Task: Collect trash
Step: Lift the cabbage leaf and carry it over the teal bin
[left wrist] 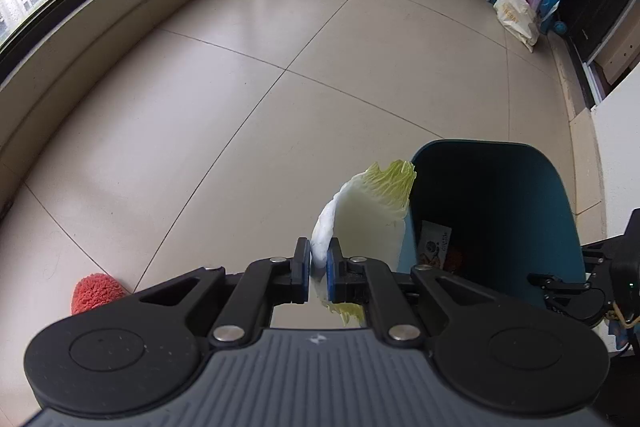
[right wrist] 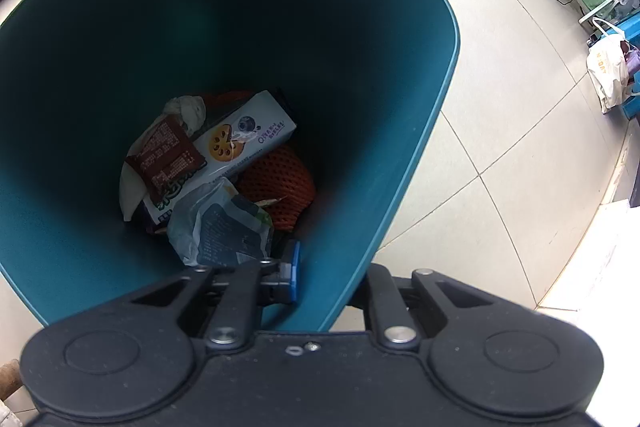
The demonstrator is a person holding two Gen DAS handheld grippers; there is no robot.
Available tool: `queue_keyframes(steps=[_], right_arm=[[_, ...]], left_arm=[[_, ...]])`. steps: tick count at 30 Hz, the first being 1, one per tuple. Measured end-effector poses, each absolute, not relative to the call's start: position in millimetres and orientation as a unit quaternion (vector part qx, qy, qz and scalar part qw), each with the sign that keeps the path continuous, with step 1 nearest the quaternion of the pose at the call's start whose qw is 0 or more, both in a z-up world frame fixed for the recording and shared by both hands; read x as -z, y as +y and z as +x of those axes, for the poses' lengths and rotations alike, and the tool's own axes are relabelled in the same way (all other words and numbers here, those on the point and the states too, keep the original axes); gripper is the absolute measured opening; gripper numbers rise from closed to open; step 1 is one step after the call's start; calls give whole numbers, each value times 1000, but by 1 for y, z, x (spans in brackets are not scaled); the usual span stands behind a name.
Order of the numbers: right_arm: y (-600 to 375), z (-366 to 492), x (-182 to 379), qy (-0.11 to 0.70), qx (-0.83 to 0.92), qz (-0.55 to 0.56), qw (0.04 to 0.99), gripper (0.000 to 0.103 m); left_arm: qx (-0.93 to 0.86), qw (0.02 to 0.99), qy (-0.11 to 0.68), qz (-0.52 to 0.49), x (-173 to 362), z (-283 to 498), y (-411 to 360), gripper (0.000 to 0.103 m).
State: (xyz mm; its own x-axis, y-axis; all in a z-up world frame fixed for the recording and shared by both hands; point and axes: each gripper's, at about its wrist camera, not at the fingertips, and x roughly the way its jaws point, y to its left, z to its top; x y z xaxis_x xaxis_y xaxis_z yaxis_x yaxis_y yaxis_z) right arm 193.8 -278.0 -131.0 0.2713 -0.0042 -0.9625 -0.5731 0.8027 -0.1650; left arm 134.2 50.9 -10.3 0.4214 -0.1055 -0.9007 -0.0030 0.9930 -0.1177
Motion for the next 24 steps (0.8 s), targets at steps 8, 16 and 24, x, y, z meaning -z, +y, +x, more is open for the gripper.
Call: queue_keyframes(steps=[8, 16, 24], right_arm=[[-278, 193, 131, 572, -189, -251, 757, 12], [-279, 191, 129, 571, -191, -249, 759, 12], [-281, 190, 125, 568, -194, -244, 761, 12]], left_arm=[[112, 841, 529, -13, -4, 132, -13, 7], [142, 809, 568, 51, 50, 156, -86, 7], [132, 779, 602, 112, 118, 169, -126, 7]])
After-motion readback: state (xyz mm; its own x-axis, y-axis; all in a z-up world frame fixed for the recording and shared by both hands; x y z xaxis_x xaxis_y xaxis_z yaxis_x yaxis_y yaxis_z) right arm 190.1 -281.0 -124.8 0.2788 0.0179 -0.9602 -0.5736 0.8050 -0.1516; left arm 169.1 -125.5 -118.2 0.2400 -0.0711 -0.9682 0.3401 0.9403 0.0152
